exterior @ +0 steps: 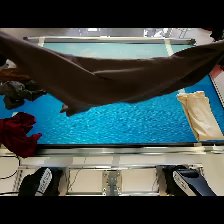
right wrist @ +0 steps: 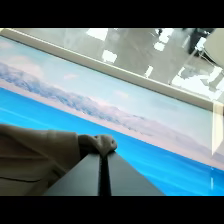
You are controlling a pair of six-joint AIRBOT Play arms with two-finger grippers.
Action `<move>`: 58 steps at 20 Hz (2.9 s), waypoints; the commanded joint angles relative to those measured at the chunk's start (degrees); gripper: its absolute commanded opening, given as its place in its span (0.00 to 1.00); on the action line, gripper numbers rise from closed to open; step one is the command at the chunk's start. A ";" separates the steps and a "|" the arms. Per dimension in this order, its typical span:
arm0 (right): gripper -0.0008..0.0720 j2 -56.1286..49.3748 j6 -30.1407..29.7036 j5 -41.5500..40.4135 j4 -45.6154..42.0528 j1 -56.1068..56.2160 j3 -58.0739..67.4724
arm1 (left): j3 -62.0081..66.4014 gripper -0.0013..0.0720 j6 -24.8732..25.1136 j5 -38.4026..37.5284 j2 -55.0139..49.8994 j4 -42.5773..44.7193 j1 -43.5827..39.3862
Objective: Fold the shirts.
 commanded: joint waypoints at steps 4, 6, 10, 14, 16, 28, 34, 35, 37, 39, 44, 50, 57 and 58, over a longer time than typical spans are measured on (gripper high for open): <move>0.03 -19.41 3.21 -6.10 -6.71 0.00 -8.90 | 0.02 0.03 -5.42 1.07 -22.75 14.60 -9.64; 0.03 -28.61 6.25 -15.80 -3.91 0.02 -12.44 | 0.02 0.03 -11.93 4.79 -32.48 19.69 -12.85; 0.04 -45.88 8.50 -36.59 12.22 1.68 -12.50 | 0.02 0.03 -14.03 5.33 -49.00 21.05 -17.09; 0.97 -53.64 8.50 -44.11 17.75 4.83 -12.04 | 0.35 0.98 -14.25 12.24 -54.18 20.87 -19.21; 0.97 -52.30 8.44 -40.30 16.09 4.90 -10.14 | 3.13 0.98 -14.23 13.20 -52.00 21.11 -17.77; 0.83 -14.53 5.60 -12.96 19.02 -9.46 -47.60 | 3.17 0.98 -20.24 -0.85 -34.56 20.85 4.15; 0.81 7.04 2.49 -30.64 68.83 1.88 -97.29 | -1.05 0.98 -20.22 0.31 -36.30 14.56 3.63; 0.76 7.58 2.64 -32.63 69.48 5.70 -98.60 | -1.07 0.98 -20.22 0.57 -36.50 13.07 3.63; 0.73 6.69 3.85 -39.08 70.34 14.34 -98.31 | -1.09 0.98 -20.22 0.61 -36.63 10.67 3.50; 0.73 4.24 3.87 -45.62 70.86 22.27 -96.37 | -1.09 0.98 -20.22 0.61 -36.61 9.16 3.28; 0.73 -9.90 5.31 -46.40 73.50 34.62 -89.15 | -1.11 0.98 -20.22 0.46 -36.61 9.01 2.47; 0.73 -19.91 5.40 -50.38 74.55 41.99 -79.52 | -1.11 0.98 -20.20 0.48 -36.72 9.01 2.36; 0.71 -20.02 6.67 -52.26 75.69 42.21 -79.60 | -1.14 0.98 -20.20 1.95 -36.81 9.01 2.36; 0.71 -20.37 7.41 -52.87 75.71 42.21 -79.60 | -1.14 0.98 -20.20 2.12 -36.81 9.01 2.36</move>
